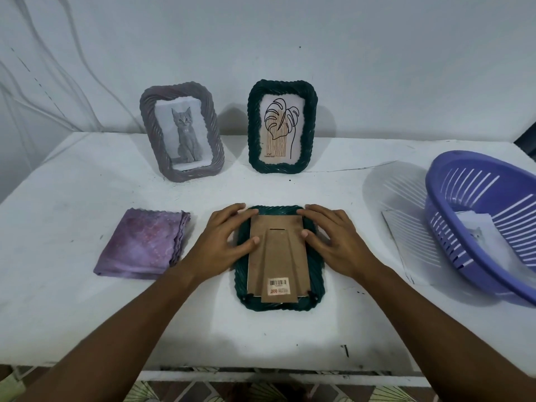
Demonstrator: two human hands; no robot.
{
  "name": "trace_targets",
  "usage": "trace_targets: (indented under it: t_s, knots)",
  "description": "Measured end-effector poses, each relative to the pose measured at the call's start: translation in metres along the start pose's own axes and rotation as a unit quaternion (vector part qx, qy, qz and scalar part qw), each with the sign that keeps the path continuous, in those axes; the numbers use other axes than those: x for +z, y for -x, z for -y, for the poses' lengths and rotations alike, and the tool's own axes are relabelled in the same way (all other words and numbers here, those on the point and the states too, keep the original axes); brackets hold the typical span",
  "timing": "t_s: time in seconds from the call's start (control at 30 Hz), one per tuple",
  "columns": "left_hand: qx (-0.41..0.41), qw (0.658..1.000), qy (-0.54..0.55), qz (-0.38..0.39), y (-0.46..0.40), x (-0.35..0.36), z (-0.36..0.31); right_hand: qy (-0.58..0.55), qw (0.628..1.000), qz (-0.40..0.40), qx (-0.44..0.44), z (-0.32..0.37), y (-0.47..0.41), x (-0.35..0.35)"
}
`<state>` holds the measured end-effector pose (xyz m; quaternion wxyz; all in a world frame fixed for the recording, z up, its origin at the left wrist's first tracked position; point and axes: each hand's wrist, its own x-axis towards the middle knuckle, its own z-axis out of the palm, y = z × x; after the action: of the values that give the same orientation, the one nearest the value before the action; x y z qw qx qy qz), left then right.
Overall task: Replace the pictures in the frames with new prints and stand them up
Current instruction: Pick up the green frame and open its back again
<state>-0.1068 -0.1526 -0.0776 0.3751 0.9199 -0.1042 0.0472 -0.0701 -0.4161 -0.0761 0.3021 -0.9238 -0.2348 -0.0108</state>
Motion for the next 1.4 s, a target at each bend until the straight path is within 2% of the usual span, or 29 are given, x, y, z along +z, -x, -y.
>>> trace_targets:
  t_s: [0.07,0.17,0.3,0.57,0.87,1.4]
  knots:
    - [0.01,0.999,0.025,-0.032,0.015,-0.003,-0.002,-0.05,0.999,-0.008,0.002,0.003,0.017,-0.004]
    - [0.067,0.995,0.035,-0.064,0.04,-0.006,-0.007,-0.045,0.998,-0.019,-0.047,0.007,0.048,-0.007]
    - [0.124,0.991,0.043,-0.031,0.06,-0.006,-0.009,-0.019,0.995,-0.012,-0.099,0.008,0.077,-0.01]
    - [0.178,0.984,0.025,0.001,0.064,-0.003,-0.011,0.009,0.987,0.003,-0.159,0.011,0.085,-0.006]
    - [0.193,0.98,0.048,0.015,0.064,-0.002,-0.011,-0.018,0.988,0.014,-0.154,0.01,0.086,-0.005]
    - [0.151,0.983,0.1,0.039,0.067,0.0,-0.014,-0.056,0.986,0.078,-0.133,0.008,0.077,-0.007]
